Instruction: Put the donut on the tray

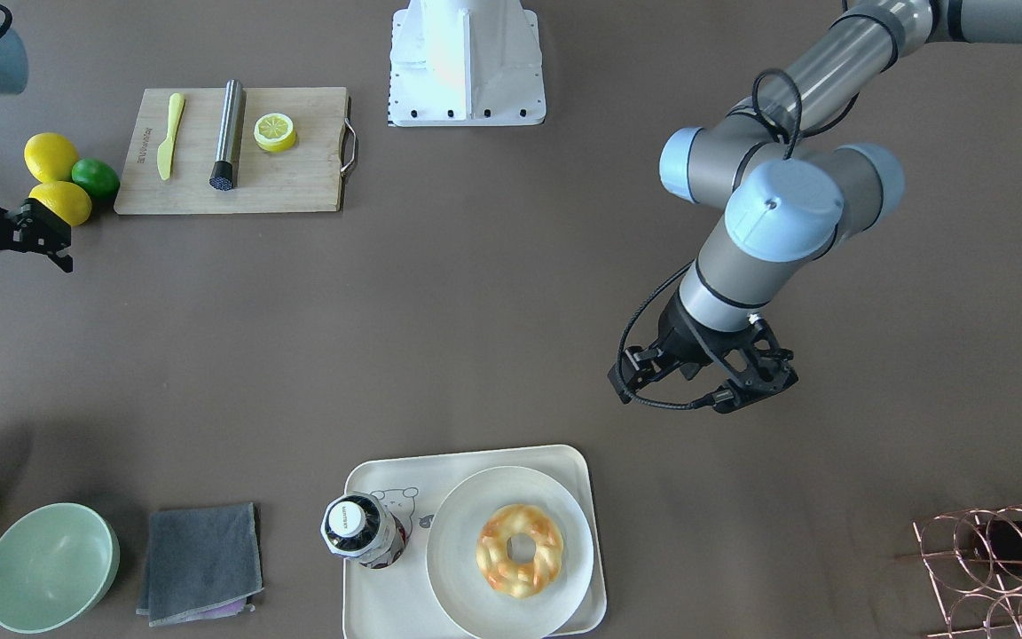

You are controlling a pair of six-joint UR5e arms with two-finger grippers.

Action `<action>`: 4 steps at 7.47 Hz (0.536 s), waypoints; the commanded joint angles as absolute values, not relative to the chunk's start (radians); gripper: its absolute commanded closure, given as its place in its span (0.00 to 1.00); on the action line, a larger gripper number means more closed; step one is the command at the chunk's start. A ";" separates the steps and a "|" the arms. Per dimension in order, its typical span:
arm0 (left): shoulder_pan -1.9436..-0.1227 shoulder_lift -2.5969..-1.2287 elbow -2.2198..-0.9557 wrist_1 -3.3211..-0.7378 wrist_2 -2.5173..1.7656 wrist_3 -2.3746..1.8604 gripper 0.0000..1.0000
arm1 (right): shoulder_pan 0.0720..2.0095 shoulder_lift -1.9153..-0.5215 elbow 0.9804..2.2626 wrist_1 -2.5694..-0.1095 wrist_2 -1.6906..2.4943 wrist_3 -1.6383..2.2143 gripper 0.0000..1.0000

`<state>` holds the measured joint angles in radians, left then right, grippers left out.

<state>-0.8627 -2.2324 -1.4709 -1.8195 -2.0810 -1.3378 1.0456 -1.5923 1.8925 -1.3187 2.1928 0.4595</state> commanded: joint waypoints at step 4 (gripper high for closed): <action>-1.104 -1.741 -2.102 -1.420 -2.117 -0.717 0.03 | 1.302 -1.615 1.721 -1.318 2.238 0.301 0.00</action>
